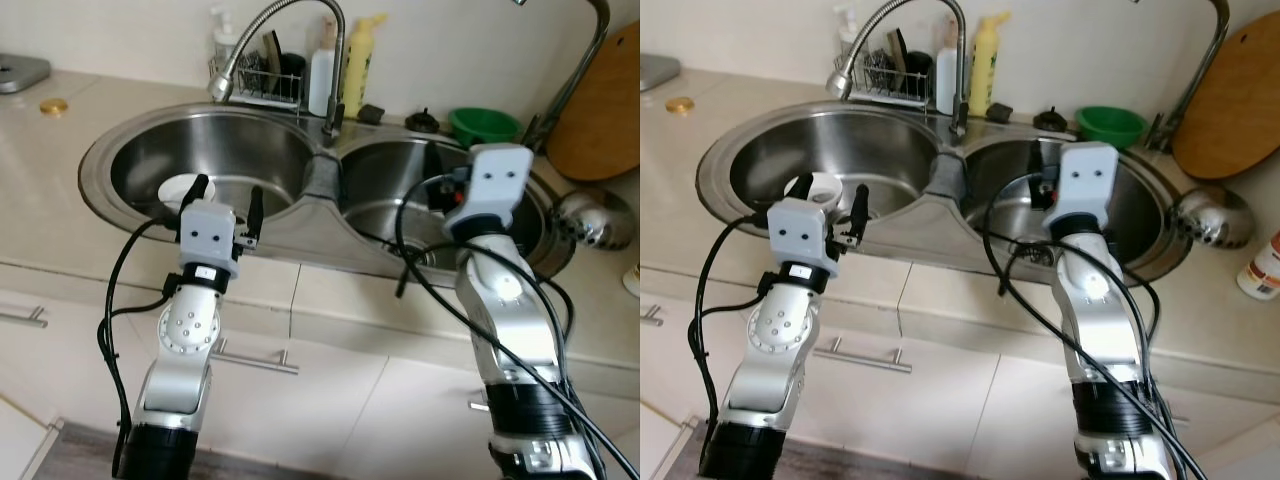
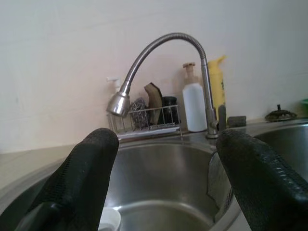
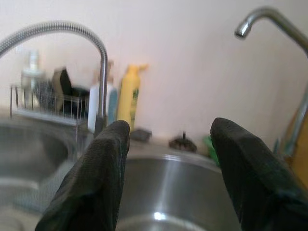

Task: Kitchen organization

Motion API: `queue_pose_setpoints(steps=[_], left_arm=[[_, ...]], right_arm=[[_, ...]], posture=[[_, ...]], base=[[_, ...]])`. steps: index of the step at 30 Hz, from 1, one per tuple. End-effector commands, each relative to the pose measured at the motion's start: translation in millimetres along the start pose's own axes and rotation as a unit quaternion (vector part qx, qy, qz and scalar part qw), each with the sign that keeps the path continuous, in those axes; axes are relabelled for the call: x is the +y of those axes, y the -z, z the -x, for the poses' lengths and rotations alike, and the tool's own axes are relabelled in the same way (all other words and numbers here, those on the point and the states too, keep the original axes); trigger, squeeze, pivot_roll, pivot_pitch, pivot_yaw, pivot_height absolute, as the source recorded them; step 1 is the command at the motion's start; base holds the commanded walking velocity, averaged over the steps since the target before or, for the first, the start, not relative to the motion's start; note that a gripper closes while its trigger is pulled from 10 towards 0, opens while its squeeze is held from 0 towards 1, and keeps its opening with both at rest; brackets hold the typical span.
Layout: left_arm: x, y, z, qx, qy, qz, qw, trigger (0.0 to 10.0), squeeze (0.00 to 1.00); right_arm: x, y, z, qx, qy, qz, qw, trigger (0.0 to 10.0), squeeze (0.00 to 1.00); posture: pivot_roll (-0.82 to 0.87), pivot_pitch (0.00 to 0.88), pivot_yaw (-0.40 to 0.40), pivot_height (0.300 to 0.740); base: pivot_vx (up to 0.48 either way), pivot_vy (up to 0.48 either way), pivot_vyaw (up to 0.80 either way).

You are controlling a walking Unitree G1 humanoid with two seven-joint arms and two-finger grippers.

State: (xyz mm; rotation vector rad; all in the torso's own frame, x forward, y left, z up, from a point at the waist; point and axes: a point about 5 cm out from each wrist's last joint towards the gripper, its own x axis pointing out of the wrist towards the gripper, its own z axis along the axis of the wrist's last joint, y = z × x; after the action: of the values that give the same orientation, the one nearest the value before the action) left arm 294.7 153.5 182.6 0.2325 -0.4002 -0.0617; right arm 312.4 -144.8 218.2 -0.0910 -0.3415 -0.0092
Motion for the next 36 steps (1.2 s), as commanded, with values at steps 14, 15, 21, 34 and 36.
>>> queue_pose_setpoints(steps=[14, 15, 21, 34, 36], left_arm=[[0.8, -2.8, 2.5, 0.003, 0.012, -0.002, 1.0, 10.0, 0.0], [0.7, -2.9, 2.6, 0.003, 0.012, -0.003, 1.0, 10.0, 0.0], [-1.3, -4.1, 1.3, 0.002, 0.012, -0.001, 1.0, 10.0, 0.0], [-1.1, -6.8, -0.1, -0.006, 0.014, -0.005, 1.0, 10.0, 0.0], [-1.1, -7.0, 0.4, -0.008, 0.016, -0.006, 1.0, 10.0, 0.0]], right_arm=[[-2.8, 5.4, 22.5, 0.011, -0.03, 0.036, 0.999, 10.0, 0.0], [-2.9, 5.8, 22.8, 0.011, -0.029, 0.037, 0.999, 10.0, 0.0], [-5.4, 8.2, 22.0, 0.015, -0.018, 0.027, 0.999, 10.0, 0.0], [-6.4, 9.7, 19.5, 0.013, -0.004, 0.016, 1.0, 10.0, 0.0], [-6.6, 9.7, 19.7, 0.012, -0.004, 0.014, 1.0, 10.0, 0.0]], posture=[[0.07, 0.0, -0.082, 0.74], [0.07, 0.0, -0.084, 0.74], [0.07, 0.0, -0.086, 0.74], [0.08, 0.0, -0.087, 0.74], [0.08, 0.0, -0.087, 0.74]], base=[[0.0, 0.0, 0.0], [0.0, 0.0, 0.0], [0.0, 0.282, 0.0], [0.0, 0.48, 0.0], [0.0, 0.48, 0.0]])
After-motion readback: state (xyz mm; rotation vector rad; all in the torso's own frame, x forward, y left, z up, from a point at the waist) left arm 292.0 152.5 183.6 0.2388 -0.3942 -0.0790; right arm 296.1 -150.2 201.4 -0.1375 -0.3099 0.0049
